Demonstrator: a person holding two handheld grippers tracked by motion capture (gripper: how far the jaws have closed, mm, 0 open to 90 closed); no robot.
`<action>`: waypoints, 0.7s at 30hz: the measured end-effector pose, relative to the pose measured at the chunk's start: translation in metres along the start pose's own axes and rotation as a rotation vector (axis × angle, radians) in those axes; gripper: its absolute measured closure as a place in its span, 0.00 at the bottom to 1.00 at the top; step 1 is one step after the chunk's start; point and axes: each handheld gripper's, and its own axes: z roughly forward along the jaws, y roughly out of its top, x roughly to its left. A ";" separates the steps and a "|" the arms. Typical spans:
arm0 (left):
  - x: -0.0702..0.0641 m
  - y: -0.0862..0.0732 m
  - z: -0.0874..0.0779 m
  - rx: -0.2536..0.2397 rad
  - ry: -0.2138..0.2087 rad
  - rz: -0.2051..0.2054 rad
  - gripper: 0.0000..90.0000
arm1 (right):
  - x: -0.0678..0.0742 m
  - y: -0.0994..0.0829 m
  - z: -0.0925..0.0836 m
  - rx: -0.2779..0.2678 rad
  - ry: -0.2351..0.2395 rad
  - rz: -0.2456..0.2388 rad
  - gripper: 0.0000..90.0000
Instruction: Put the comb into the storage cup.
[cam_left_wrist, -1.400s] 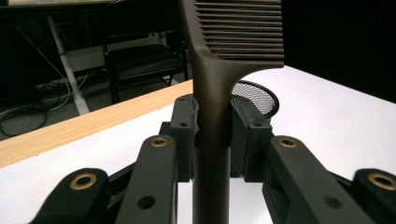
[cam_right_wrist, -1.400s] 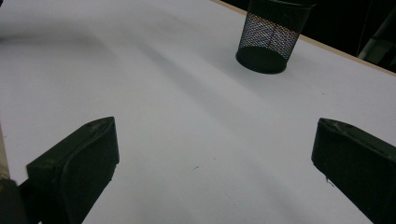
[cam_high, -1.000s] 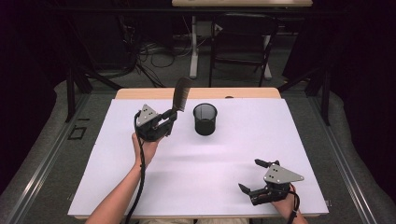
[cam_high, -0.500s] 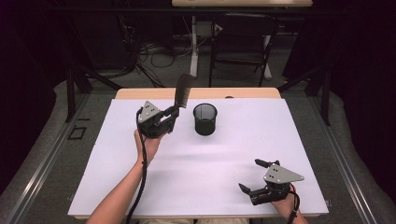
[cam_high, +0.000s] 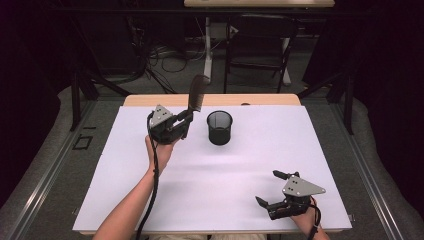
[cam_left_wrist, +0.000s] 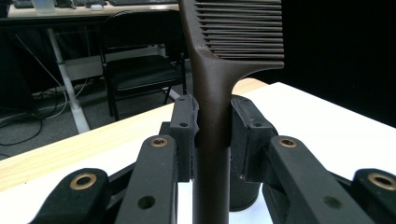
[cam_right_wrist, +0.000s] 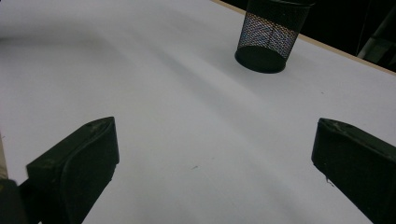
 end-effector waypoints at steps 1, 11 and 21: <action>0.000 0.000 0.000 0.000 -0.001 0.001 0.80 | 0.000 0.000 0.000 0.000 0.000 0.000 0.00; -0.001 0.005 0.005 -0.005 -0.003 -0.003 0.80 | 0.000 0.000 0.000 -0.001 -0.003 0.002 0.00; 0.000 0.010 0.008 -0.017 -0.006 -0.008 0.80 | -0.001 0.000 0.000 0.001 -0.003 0.004 0.00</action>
